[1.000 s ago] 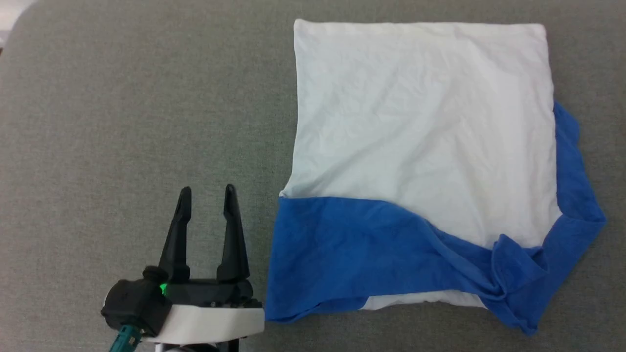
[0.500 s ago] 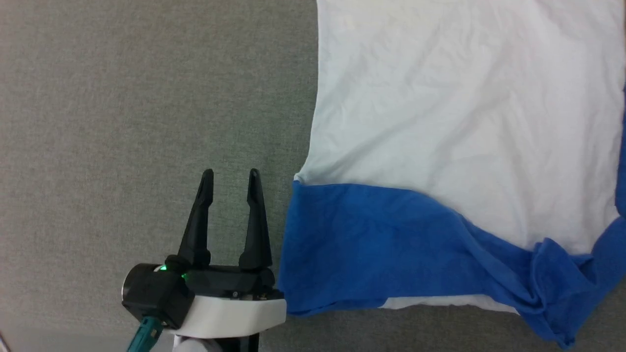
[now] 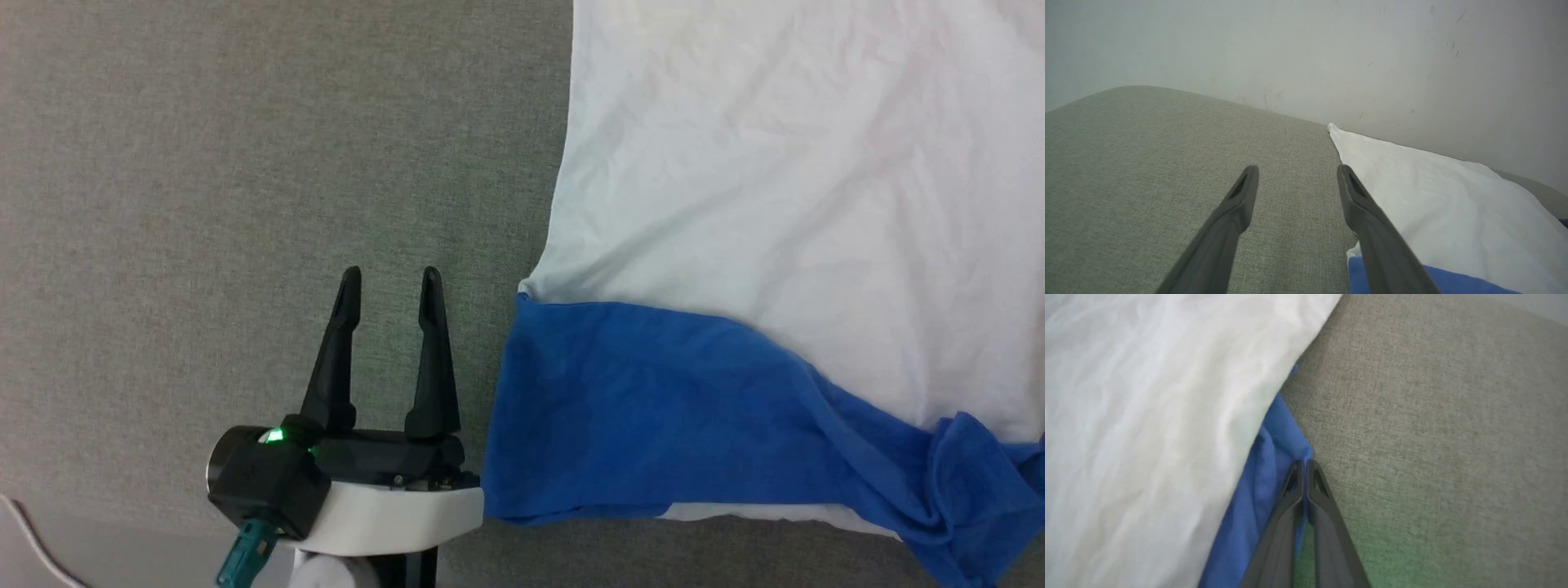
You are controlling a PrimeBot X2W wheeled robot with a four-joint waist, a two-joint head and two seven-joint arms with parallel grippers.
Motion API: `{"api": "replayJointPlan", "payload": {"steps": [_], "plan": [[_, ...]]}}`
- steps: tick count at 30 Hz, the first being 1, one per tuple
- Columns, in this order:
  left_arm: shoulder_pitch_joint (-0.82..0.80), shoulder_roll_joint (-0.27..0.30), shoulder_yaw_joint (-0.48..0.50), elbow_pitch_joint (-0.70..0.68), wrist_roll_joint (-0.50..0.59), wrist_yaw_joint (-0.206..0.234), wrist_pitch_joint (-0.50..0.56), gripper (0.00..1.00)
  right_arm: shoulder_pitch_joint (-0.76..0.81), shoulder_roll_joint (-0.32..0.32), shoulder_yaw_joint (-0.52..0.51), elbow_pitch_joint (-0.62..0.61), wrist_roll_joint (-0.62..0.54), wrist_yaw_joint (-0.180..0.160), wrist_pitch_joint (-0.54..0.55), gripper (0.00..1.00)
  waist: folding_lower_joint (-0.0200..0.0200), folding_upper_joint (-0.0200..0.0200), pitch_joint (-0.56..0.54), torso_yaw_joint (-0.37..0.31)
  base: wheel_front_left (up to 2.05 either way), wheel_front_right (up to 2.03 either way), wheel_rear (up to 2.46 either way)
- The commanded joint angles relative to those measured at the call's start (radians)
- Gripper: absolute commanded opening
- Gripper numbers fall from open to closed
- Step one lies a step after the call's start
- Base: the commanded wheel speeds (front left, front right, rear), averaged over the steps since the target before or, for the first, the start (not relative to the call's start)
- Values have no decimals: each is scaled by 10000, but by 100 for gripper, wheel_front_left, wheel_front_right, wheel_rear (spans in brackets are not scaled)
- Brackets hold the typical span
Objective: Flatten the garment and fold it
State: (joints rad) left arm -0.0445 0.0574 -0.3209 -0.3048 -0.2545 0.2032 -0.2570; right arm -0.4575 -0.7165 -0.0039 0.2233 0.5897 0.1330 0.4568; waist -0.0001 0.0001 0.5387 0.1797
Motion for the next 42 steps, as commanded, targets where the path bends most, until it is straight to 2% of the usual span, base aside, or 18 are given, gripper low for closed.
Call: {"api": "replayJointPlan", "payload": {"steps": [1, 8, 16, 19, 22, 23, 24, 27, 30, 37, 42], "plan": [[-137, -51, 73, 38, 40, -3, -47, 100, 82, 93, 143, 318, -6, -23, -14, 0, 1, -1, -141, -116, 0, 0, 0], [32, -57, 360, 243, -56, -134, -47, 100, 217, 268, -602, 701, -168, -23, -880, 0, 1, -1, -1030, -572, 0, 0, 0], [449, -3, 691, 263, -159, -305, -47, 100, 1956, 416, -2913, 623, -655, -23, -1193, 0, 1, -1, -1675, -926, 0, 0, 0], [538, 11, 740, 220, -149, -329, -47, 100, 2857, 943, -3600, 372, -853, -23, -921, 0, 1, -1, -1676, -987, 0, 0, 0], [633, 43, 765, 203, -137, -322, -47, 100, 3395, 1634, -3844, 60, -965, -23, -813, 0, 1, -1, -1624, -1067, 0, 0, 0], [643, 57, 758, 207, -132, -325, -47, 100, 3475, 1848, -3853, 18, -1052, -23, -866, 32, 1, -1, -1606, -1075, 0, 0, 0], [638, 67, 750, 205, -127, -323, -44, 100, 3503, 2062, -3849, 5, -1126, -23, -944, 100, 1, -1, -1593, -1084, 0, 0, 0], [584, 116, 736, 171, -100, -313, 28, 100, 3469, 2506, -3627, 27, -1215, -23, -1092, 100, 1, -1, -1586, -1121, 0, 0, 0], [544, 177, 741, 126, -73, -287, 130, 100, 3387, 2638, -3446, 18, -1112, -23, -1049, 100, 1, -1, -1623, -1167, 0, 0, 0], [595, 235, 751, 108, -125, -263, 212, 100, 3415, 2192, -3661, -658, -841, -23, -466, 100, 1, -1, -1898, -1249, 0, 0, 0], [722, 229, 788, 120, -268, -284, 154, 100, 3334, 1942, -4696, -1929, -678, -23, -40, 100, 1, -1, -2090, -1191, 0, 0, 0]]}}
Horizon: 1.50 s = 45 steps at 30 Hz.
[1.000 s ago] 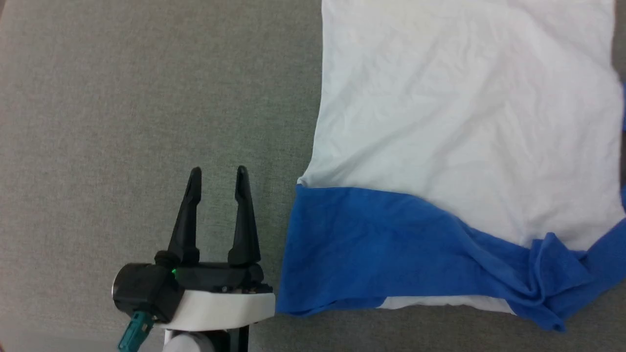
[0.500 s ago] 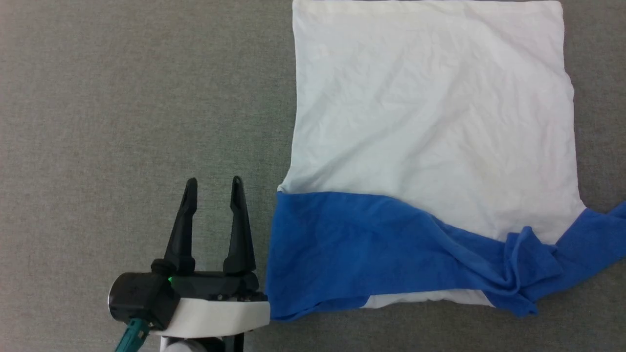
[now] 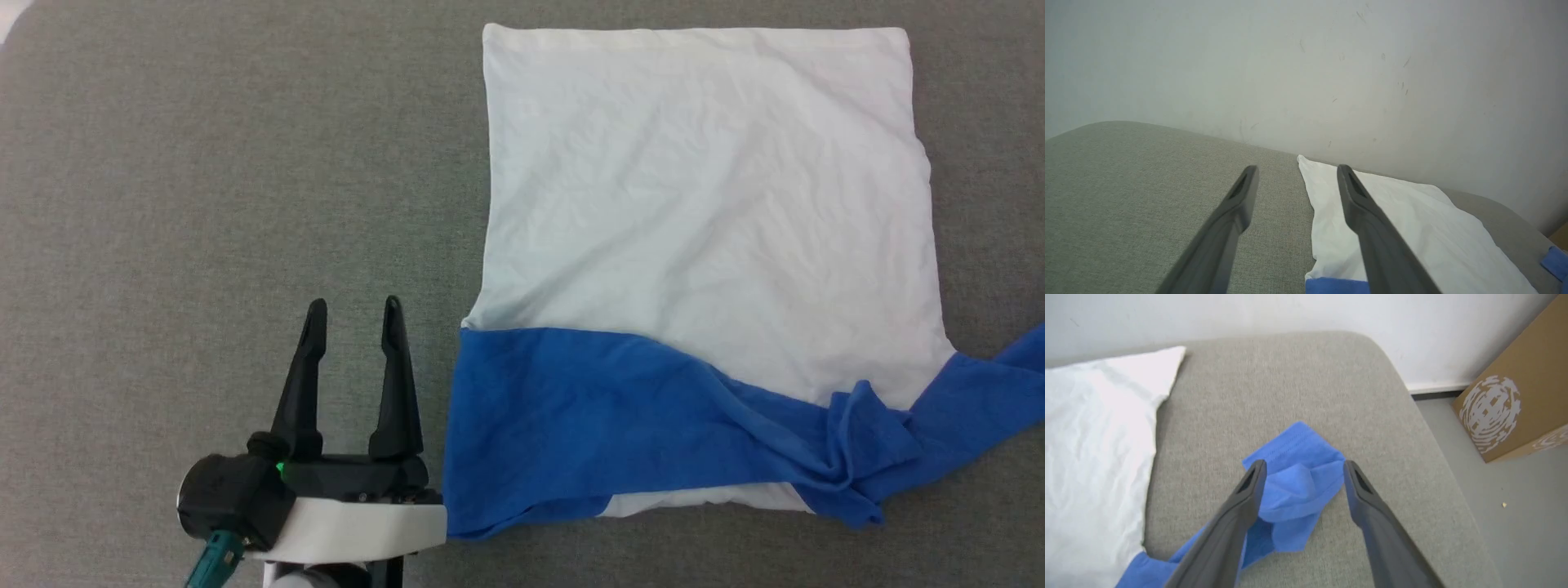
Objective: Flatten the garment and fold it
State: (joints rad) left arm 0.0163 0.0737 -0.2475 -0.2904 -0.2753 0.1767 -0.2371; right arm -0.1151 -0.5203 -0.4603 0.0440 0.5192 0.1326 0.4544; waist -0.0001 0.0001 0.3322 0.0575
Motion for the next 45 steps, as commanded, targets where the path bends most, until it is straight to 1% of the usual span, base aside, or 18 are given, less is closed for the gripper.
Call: {"api": "replayJointPlan", "payload": {"steps": [1, 4, 7, 9, 14, 22, 33, 34, 35, 36, 37, 41, 45], "plan": [[113, 66, 54, -24, -61, -19, -45, 100, -90, -20, -132, -136, 28, -19, -15, 100, 1, -1, -26, 31, 0, 0, 0], [153, 68, 68, -51, -96, -30, -72, 100, -280, -107, -467, -538, -216, -19, -61, 100, 1, -1, 72, 81, 0, 0, 0], [124, 63, 40, -130, -62, -14, -93, 100, -550, -226, -384, -542, -371, -19, -14, 100, 1, -1, 355, 148, 0, 0, 0], [40, 58, -23, -176, 6, -9, -102, 100, -799, -422, -168, -387, -462, -19, 3, 100, 1, -1, 603, 210, 0, 0, 0], [-246, 20, -251, -234, 184, 37, -118, 100, -1437, -824, 342, 454, -530, -19, 203, 100, 1, -1, 1237, 344, 0, 0, 0], [-564, -48, -535, -167, 337, 147, -154, 100, -2016, -1543, 952, 2013, -640, -19, 39, 100, 1, -1, 1824, 500, 0, 0, 0], [-880, -75, -748, -189, 531, 257, -168, 100, -2455, -2312, 1982, 3197, -65, -19, -317, 100, 1, -1, 2427, 512, 0, 0, 0], [-907, -75, -764, -194, 547, 267, -161, 100, -2499, -2343, 2050, 3307, 4, -19, -295, 95, 1, -1, 2476, 509, 0, 0, 0], [-933, -75, -778, -199, 564, 277, -151, 100, -2548, -2371, 2122, 3409, 61, -19, -262, 51, 1, -1, 2518, 503, 0, 0, 0], [-959, -74, -791, -202, 582, 288, -137, 100, -2597, -2398, 2189, 3498, 104, -19, -241, 24, 1, -1, 2551, 498, 0, 0, 0], [-983, -73, -802, -203, 601, 302, -122, 100, -2660, -2426, 2208, 3596, 108, -19, -253, 0, 1, -1, 2576, 492, 0, 0, 0], [-1056, -46, -808, -197, 667, 358, -78, 100, -2888, -2407, 2328, 3885, 105, -19, -291, 0, 1, -1, 2561, 440, 0, 0, 0], [-1069, 12, -774, -144, 638, 362, -43, 100, -3028, -2346, 2392, 4009, 80, -19, -485, 0, 1, -1, 2241, 382, 0, 0, 0]]}}
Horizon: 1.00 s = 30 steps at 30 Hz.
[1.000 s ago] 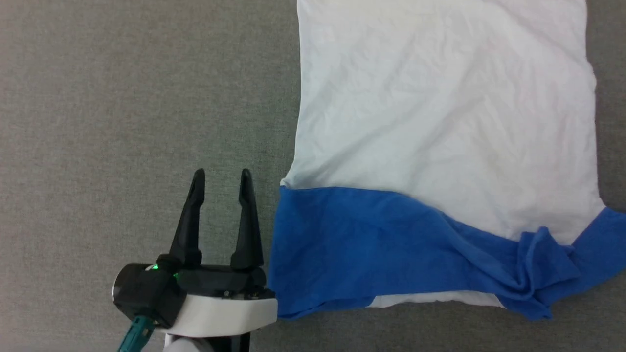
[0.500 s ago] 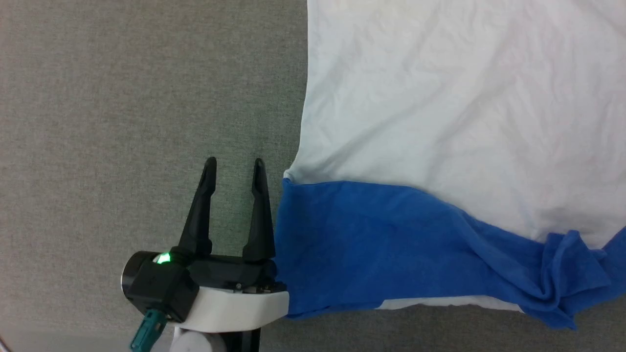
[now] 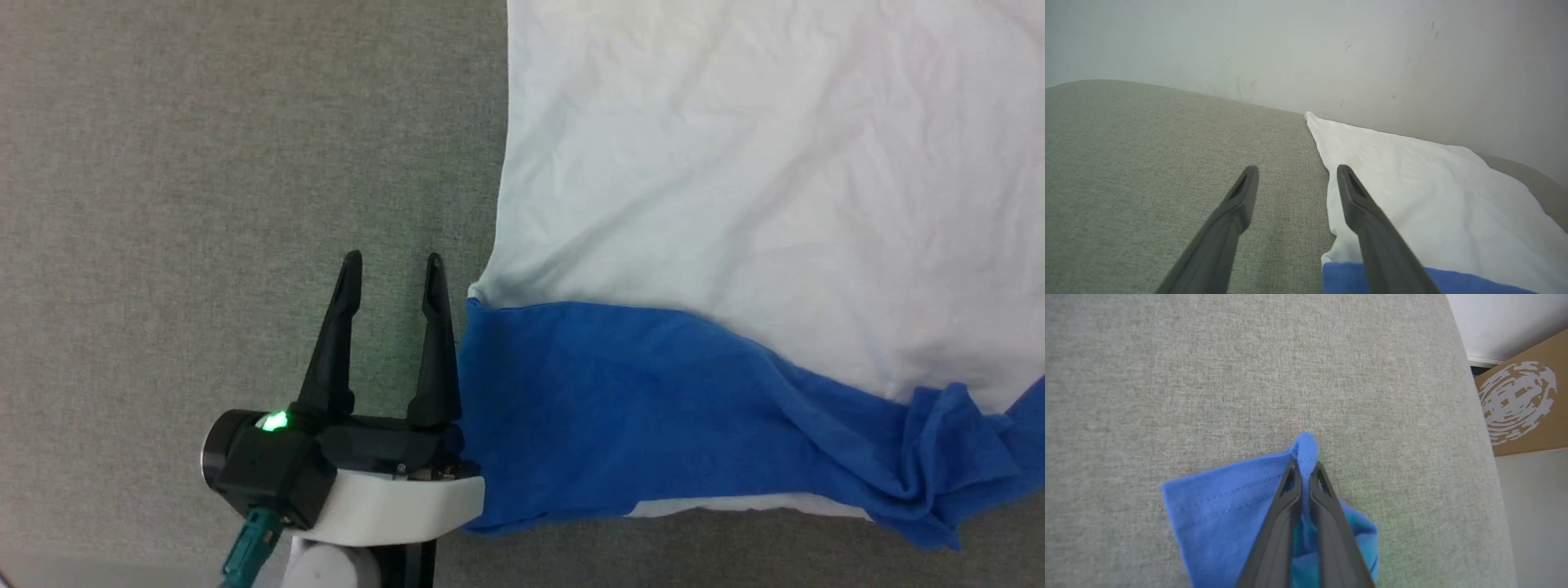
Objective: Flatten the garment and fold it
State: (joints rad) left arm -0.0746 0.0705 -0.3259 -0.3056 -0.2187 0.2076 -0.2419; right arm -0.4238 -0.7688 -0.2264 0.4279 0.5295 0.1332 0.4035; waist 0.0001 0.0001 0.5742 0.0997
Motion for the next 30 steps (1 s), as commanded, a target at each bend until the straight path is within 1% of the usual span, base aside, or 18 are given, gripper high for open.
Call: {"api": "replayJointPlan", "payload": {"steps": [1, 4, 7, 11, 15, 20, 23, 27, 30], "plan": [[-143, 56, 28, 21, 42, 52, 11, 100, 32, 156, 48, 174, -26, -25, -38, 0, -1, -1, -280, -58, 0, 0, 0], [-76, 97, 85, 84, -68, 33, 23, 100, -76, 234, -75, 129, -17, -25, -269, 0, -1, -1, -641, -121, 0, 0, 0], [19, 140, 170, 149, -210, 3, 11, 100, -244, 359, -459, 27, -5, -25, -549, 0, -1, -1, -1078, -180, 0, 0, 0], [230, 230, 305, 237, -441, -56, 3, 100, -322, 409, -1231, -92, -179, -25, -842, 0, -1, -1, -1774, -219, 0, 0, 0], [547, 362, 509, 254, -687, -84, 1, 100, -83, 356, -2144, -108, -430, -25, -1073, 0, -1, -1, -2464, -266, 0, 0, 0], [957, 537, 725, 224, -968, -126, 22, 100, 463, 256, -3148, -115, -630, -25, -1020, 0, -1, -1, -3149, -318, 0, 0, 0], [1200, 626, 818, 212, -1117, -144, 54, 100, 842, 380, -3618, -131, -752, -25, -934, 0, -1, -1, -3538, -357, 0, 0, 0], [1537, 747, 944, 154, -1287, -145, 111, 100, 1405, 818, -4188, -253, -906, -25, -878, 0, -1, -1, -3981, -370, 0, 0, 0], [1705, 822, 1013, 97, -1349, -135, 145, 100, 1674, 1012, -4488, -292, -977, -25, -851, 0, -1, -1, -4168, -342, 0, 0, 0]]}}
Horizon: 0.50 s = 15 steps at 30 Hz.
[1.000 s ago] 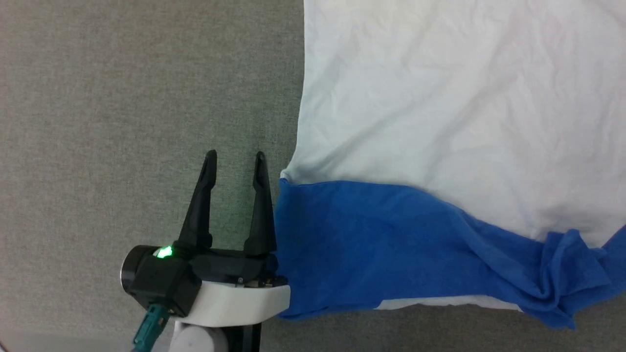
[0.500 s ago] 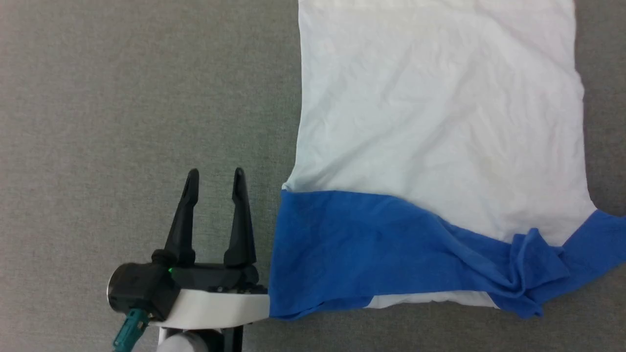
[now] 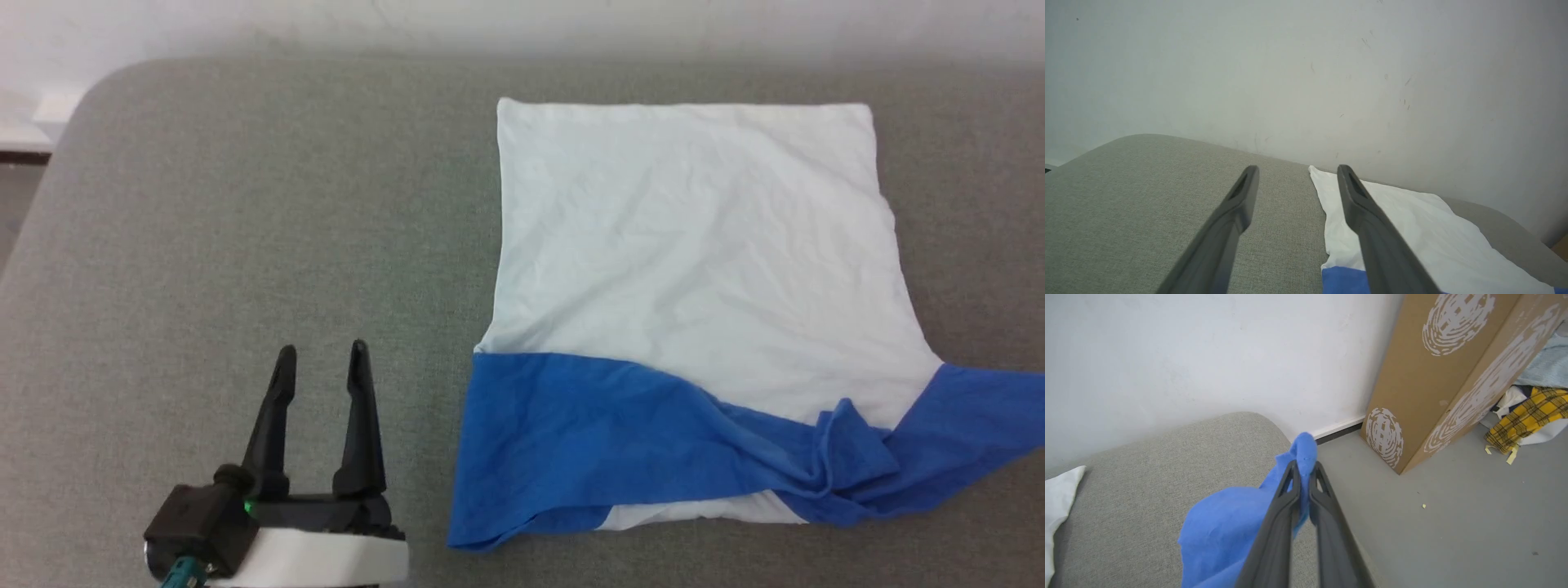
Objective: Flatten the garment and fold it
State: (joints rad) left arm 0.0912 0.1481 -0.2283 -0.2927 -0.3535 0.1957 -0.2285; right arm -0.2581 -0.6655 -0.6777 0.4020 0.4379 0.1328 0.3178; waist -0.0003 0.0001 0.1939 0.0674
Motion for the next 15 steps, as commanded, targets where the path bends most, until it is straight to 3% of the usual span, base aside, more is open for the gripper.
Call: {"api": "replayJointPlan", "payload": {"steps": [1, 8, 15], "plan": [[127, 86, 73, -61, -34, -14, 32, 100, 169, 68, -138, -50, -94, -21, 14, 0, 3, -1, -464, 2, 0, 0, 0], [614, 346, 298, -291, -245, 2, 213, 100, 1054, 514, -1001, -362, -354, -21, -17, 0, 3, -1, -1026, 139, 0, 0, 0], [728, 429, 279, -416, -329, -4, 343, 100, 1168, 946, -460, -1453, -152, -21, 205, 0, 3, -1, -1208, 231, 0, 0, 0]]}}
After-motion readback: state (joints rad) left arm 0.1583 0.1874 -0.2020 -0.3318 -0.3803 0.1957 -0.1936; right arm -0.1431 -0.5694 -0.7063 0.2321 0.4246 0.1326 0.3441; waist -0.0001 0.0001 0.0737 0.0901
